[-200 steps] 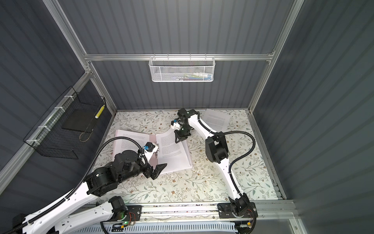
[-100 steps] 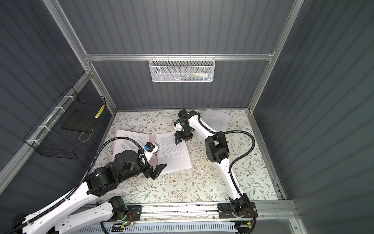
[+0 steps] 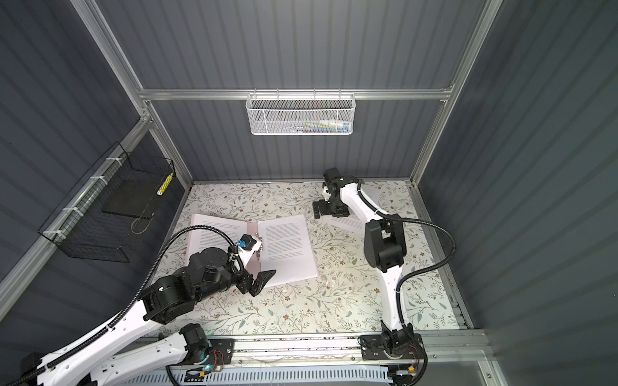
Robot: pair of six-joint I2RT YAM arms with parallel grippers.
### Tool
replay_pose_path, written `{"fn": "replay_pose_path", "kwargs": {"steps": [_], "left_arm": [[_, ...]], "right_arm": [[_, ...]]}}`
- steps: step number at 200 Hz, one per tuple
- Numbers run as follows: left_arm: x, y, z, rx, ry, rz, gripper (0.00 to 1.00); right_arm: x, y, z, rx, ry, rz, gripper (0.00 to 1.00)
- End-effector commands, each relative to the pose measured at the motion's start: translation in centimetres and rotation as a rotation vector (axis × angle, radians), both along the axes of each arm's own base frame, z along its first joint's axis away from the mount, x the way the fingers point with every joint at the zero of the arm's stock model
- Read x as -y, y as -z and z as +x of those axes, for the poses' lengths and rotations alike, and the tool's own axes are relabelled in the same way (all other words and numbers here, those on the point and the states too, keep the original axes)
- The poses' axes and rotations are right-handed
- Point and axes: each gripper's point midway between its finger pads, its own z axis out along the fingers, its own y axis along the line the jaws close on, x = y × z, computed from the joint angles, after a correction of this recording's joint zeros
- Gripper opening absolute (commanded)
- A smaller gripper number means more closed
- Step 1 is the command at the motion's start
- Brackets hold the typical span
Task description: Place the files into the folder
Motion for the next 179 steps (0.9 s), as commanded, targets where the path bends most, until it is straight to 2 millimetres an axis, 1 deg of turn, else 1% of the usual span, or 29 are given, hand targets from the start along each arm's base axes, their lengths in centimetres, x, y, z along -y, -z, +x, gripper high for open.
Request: {"fn": "replay_pose_path", "kwargs": {"steps": [1,36,55,75,81,99,115,131,142,167,179], "left_arm": [[-0.2,-1.0,0.1,0.020,0.006,-0.003,1.00],[-0.3,-0.9,0.1,0.020,0.001,0.001,1.00],[-0.3,-0.9,0.2,0.021,-0.001,0.003,1.00],[-0.3,-0.9,0.2,0.022,-0.003,0.002,1.00],[-0.3,-0.9,0.2,0.021,-0.001,0.002,1.00],[-0.1,-0.8,0.2,0.019,0.003,0.004,1.00],[-0.1,-0.7,0.2,0.016,0.005,0.007,1.00],[-0.1,-0.6,0.2,0.014,0.005,0.009,1.00],[-0.1,-0.7,0.1,0.013,0.005,0.007,1.00],[-0.3,-0.8,0.1,0.018,0.001,0.005,1.00],[-0.4,-0.7,0.2,0.018,-0.005,0.007,1.00]], "right_arm": [[2.6,2.0,1.7,0.000,0.159,-0.030,0.99],[4.6,3.1,2.9,-0.017,0.271,0.002,0.99],[5.1,4.2,2.9,-0.046,0.308,-0.007,0.99],[6.3,5.4,2.5,-0.094,0.383,-0.056,0.99],[6.2,5.7,2.3,-0.106,0.394,-0.048,0.99],[4.6,6.6,2.0,-0.123,0.393,0.056,0.99],[4.5,7.0,1.6,-0.119,0.427,0.084,0.99],[3.7,7.1,1.3,-0.126,0.430,0.143,0.99],[3.5,7.4,1.0,-0.147,0.438,0.167,0.99],[3.1,7.7,-0.5,-0.193,0.437,0.208,0.99],[3.4,7.8,-1.8,-0.200,0.439,0.212,0.99]]}}
